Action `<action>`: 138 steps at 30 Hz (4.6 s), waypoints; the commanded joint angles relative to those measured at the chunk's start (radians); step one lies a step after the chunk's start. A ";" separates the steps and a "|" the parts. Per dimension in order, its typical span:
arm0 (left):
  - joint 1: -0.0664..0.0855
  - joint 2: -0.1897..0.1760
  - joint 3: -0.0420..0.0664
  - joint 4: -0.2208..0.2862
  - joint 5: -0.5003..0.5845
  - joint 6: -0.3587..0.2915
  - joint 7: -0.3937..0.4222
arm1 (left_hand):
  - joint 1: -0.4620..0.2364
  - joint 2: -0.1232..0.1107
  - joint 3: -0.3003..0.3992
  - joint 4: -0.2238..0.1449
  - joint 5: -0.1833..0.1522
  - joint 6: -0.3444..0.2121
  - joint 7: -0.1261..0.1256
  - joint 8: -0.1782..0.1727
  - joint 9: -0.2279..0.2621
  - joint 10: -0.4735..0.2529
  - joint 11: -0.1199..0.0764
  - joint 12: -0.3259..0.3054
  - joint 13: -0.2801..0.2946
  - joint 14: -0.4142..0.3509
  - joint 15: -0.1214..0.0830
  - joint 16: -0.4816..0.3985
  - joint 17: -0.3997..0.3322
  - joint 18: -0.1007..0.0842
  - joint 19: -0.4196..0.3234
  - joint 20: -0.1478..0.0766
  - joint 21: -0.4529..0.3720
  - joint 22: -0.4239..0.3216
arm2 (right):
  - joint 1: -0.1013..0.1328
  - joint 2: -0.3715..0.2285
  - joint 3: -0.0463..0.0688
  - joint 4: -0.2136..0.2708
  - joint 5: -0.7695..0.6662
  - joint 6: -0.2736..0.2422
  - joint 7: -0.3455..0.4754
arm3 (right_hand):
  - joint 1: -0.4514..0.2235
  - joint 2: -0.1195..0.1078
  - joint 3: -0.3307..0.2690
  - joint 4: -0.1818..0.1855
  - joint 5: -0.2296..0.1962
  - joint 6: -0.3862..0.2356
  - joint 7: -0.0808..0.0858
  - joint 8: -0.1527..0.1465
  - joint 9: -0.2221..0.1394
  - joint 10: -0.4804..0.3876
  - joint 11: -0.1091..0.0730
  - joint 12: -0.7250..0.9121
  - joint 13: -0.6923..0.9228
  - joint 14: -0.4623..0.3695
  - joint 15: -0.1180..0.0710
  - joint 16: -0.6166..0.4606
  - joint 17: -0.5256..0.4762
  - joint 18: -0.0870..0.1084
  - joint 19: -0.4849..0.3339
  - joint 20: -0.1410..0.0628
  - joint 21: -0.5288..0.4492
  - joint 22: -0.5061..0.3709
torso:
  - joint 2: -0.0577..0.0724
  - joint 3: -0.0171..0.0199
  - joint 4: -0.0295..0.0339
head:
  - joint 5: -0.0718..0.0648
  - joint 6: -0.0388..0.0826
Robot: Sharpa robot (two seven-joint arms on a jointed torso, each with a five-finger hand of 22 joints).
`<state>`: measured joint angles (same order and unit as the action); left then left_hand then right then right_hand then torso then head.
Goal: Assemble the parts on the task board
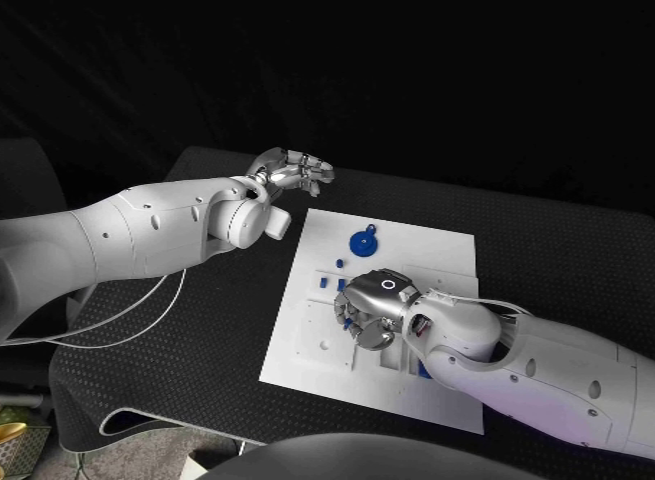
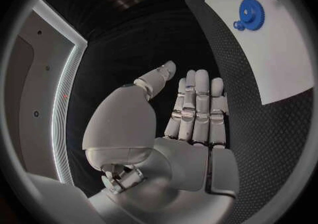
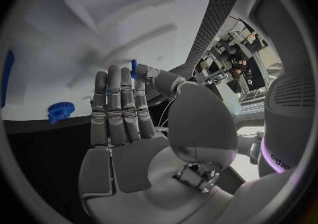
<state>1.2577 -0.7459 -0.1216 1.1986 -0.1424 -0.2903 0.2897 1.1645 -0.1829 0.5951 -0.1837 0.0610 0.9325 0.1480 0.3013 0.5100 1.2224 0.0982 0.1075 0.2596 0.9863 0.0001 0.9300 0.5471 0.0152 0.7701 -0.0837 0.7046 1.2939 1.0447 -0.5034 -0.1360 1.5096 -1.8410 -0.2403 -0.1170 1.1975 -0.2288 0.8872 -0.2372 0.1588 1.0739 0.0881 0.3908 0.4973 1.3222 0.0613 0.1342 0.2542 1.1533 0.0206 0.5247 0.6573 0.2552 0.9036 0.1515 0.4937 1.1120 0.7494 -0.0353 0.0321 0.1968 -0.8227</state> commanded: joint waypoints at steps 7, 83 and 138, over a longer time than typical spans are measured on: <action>0.001 0.000 0.001 0.002 0.005 0.017 0.004 | -0.011 0.001 -0.006 -0.001 -0.005 -0.007 0.000 0.002 0.001 -0.009 0.002 0.004 -0.002 0.008 0.000 -0.006 0.001 0.010 0.010 -0.015 -0.006 0.002 | -0.005 0.003 -0.004 -0.006 -0.013 0.021 0.008 | -0.005 0.005 -0.006 -0.001 0.007 0.002 0.001 -0.003 0.001 0.005 0.000 -0.004 0.002 0.005 0.000 -0.005 0.002 0.007 0.004 0.000 0.005 0.001 | 0.000 0.0004 -0.0014 | -0.001 -0.002; 0.002 -0.006 0.001 0.005 0.005 0.020 -0.003 | -0.012 -0.002 -0.009 0.000 -0.007 -0.009 0.000 0.003 0.002 -0.016 0.004 0.005 -0.002 0.007 0.001 -0.009 0.003 0.010 0.010 -0.014 -0.010 0.005 | -0.005 0.005 -0.033 -0.052 0.002 0.001 -0.007 | -0.043 -0.035 -0.069 -0.021 -0.020 -0.091 0.046 -0.077 -0.021 -0.098 0.049 -0.070 -0.030 -0.040 0.025 -0.057 0.029 0.007 -0.058 0.020 0.005 0.017 | -0.001 -0.0005 -0.0008 | -0.008 -0.012; 0.000 0.000 0.000 -0.014 0.005 0.034 0.006 | -0.014 -0.001 -0.012 0.002 -0.007 -0.011 0.001 0.003 0.003 -0.017 0.004 0.008 -0.002 0.007 0.002 -0.009 0.005 0.010 0.011 -0.013 -0.013 0.008 | 0.109 -0.258 0.016 0.029 0.089 0.089 0.033 | -0.184 -0.053 -0.373 0.009 -0.045 -0.181 0.044 -0.089 -0.061 -0.142 0.048 -0.064 -0.088 0.097 -0.022 0.049 0.173 0.007 0.088 -0.066 0.140 0.056 | 0.000 0.0024 -0.0014 | -0.096 0.044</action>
<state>1.2571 -0.7478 -0.1222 1.1828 -0.1418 -0.2727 0.2829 1.1605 -0.1869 0.5875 -0.1815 0.0610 0.9262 0.1489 0.3013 0.5115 1.2115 0.1015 0.1114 0.2584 0.9861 0.0002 0.9260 0.5504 0.0152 0.7762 -0.0850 0.6967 1.3010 1.1559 -0.7633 -0.1201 1.5416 -1.7224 -0.1669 -0.0896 1.0063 -0.2884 0.5175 -0.2262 0.1198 0.8974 0.1360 0.2961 0.4371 1.1860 0.1107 0.0694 0.1665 1.2570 0.0021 0.5691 0.8295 0.2452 0.9944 0.0855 0.6349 1.1689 0.7498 -0.0326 0.0297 0.1002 -0.7767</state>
